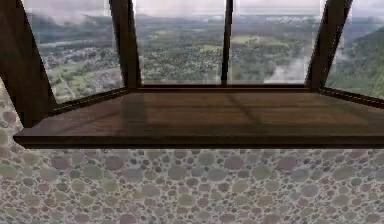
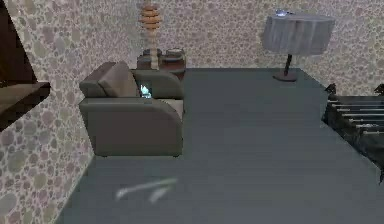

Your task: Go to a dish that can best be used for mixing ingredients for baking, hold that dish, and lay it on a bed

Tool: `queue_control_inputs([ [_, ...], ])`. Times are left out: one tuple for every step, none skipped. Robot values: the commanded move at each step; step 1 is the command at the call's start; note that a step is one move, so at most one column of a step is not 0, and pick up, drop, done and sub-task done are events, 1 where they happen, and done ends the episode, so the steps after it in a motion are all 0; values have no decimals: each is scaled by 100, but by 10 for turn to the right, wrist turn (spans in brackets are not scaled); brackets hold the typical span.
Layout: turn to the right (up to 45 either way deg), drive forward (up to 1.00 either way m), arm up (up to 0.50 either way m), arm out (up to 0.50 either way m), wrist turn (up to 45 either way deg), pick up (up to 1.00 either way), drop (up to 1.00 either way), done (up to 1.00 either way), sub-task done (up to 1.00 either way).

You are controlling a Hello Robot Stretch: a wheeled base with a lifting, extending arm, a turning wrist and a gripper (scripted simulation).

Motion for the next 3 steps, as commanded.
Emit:
queue_control_inputs([
  [450,0,0,0,0,0,0,0,0],
  [450,0,0,0,0,0,0,0,0],
  [240,0,0,0,0,0,0,0,0],
])
